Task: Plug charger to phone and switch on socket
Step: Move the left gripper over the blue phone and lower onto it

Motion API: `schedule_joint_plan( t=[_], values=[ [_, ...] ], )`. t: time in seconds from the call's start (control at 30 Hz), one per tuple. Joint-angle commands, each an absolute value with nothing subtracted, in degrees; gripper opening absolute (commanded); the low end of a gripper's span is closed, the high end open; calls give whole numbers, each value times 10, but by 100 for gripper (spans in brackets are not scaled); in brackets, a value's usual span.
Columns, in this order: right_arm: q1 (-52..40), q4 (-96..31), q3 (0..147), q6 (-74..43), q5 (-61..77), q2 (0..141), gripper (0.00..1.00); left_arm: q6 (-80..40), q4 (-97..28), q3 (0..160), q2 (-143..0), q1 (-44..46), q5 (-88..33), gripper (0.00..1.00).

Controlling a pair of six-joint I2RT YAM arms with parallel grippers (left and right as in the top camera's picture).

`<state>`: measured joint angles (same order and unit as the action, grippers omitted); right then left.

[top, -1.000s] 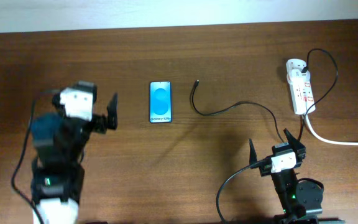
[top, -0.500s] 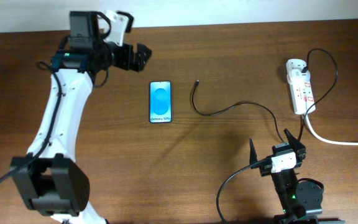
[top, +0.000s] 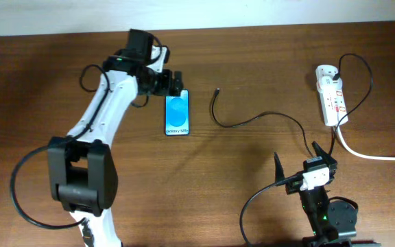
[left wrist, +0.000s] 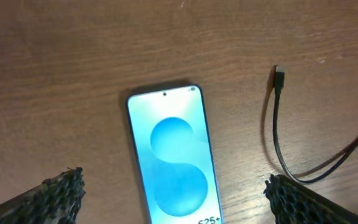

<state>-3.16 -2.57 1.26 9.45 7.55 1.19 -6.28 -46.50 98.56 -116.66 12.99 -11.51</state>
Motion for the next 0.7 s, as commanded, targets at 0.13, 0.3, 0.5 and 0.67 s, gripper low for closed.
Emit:
schedule_joint_plan(
  t=[0.13, 0.3, 0.5, 0.67],
  values=[
    [-33, -148, 272, 22, 87, 219, 98, -169, -492, 995, -1166, 149, -46, 100],
    [-33, -366, 560, 23, 98, 448, 98, -171, -523, 1013, -1166, 171, -25, 100],
    [-33, -497, 715, 23, 184, 639, 99, -131, -548, 1018, -1186, 180, -35, 99],
    [-34, -508, 715, 23, 296, 711, 98, -161, -521, 1017, -1223, 184, -32, 99]
  ],
)
